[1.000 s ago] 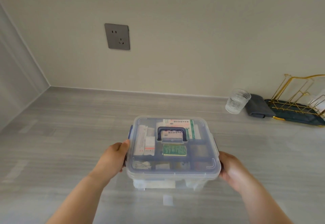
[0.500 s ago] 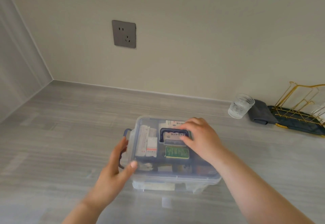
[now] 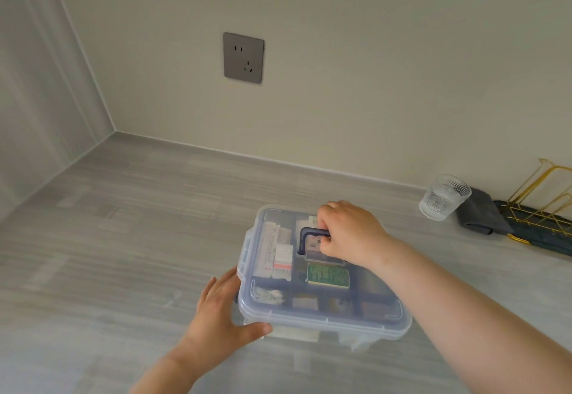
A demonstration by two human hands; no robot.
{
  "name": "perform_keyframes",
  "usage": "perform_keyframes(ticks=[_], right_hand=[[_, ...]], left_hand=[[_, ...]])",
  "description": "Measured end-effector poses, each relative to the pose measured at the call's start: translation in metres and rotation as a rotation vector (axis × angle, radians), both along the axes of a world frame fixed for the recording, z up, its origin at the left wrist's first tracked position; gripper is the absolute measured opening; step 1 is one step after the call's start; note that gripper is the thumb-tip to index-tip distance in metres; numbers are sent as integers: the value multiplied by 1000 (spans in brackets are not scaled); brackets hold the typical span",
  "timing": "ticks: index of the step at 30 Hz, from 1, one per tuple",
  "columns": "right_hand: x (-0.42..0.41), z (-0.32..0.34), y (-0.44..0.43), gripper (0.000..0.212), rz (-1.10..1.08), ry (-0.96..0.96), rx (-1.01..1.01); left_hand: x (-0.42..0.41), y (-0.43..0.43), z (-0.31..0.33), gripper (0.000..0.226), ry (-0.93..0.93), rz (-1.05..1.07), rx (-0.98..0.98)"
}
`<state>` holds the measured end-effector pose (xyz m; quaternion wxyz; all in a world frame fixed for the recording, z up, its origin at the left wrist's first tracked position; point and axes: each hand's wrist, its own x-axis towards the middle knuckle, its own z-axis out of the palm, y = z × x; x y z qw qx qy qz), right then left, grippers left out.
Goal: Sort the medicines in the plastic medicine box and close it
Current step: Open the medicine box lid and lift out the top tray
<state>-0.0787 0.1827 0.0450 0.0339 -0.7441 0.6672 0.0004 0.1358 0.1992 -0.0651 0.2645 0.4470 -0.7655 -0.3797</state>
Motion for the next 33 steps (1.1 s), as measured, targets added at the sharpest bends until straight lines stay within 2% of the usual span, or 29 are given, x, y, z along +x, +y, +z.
perform_keyframes(ticks=[6, 11, 13, 15, 18, 21, 24, 27, 33], right_hand=[[-7, 17, 13, 17, -49, -307, 58], [-31, 54, 9, 33, -94, -505, -140], [-45, 67, -1, 28, -123, -561, -239], [-58, 74, -17, 20, -167, -588, -301], [-67, 72, -46, 16, -211, -554, -374], [-68, 58, -81, 15, -251, -507, -384], [-66, 29, -112, 16, -278, -434, -286], [-65, -5, -131, 18, -298, -383, -167], [-65, -58, -149, 22, -348, -293, -8]], left_hand=[[3, -3, 4, 64, 12, -5, -40], [11, -5, 9, 80, -78, -35, 19], [17, -6, 12, 83, -50, -69, 45], [22, -6, 18, 95, -49, -49, 85], [23, -7, 28, 109, -20, 24, 67], [9, -11, 37, 92, -34, 33, -58], [-8, -14, 37, 67, -37, 16, -164], [-11, -15, 31, 61, -53, 0, -299], [-11, -15, 26, 64, -27, -23, -194]])
